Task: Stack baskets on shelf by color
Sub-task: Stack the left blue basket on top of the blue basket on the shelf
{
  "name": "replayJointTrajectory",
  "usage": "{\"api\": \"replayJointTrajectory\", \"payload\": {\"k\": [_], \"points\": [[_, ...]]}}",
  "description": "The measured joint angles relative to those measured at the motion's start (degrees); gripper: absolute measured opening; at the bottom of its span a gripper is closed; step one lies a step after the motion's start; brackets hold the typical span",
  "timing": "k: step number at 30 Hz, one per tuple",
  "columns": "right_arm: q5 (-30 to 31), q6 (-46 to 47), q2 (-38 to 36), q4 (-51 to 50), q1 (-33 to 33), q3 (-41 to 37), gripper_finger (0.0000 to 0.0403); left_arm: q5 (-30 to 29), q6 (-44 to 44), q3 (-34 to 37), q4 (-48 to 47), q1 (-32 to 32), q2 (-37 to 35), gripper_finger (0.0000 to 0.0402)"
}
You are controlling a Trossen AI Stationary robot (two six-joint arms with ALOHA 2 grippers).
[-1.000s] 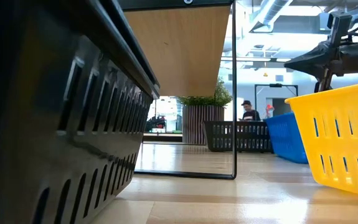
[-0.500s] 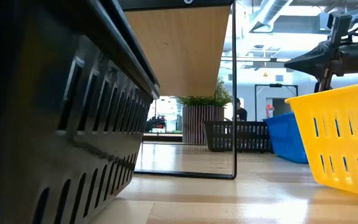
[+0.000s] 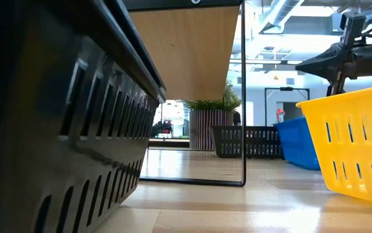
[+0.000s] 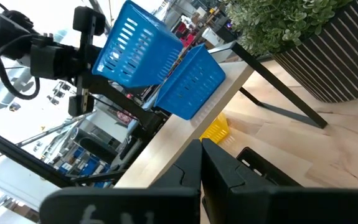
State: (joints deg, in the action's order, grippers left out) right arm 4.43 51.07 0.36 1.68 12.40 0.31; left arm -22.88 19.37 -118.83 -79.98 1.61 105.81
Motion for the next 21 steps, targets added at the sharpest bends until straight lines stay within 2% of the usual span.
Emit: {"api": "replayJointTrajectory", "payload": {"k": [7, 21], "points": [[0.0, -0.3, 0.0, 0.0, 0.0, 0.0, 0.0026, -0.4, 1.0, 0.1, -2.3, 0.0, 2.1, 0.0], [0.0, -0.5, 0.0, 0.0, 0.0, 0.0, 0.0026, -0.4, 4.4, 0.1, 0.1, 0.0, 2.4, 0.0]]}}
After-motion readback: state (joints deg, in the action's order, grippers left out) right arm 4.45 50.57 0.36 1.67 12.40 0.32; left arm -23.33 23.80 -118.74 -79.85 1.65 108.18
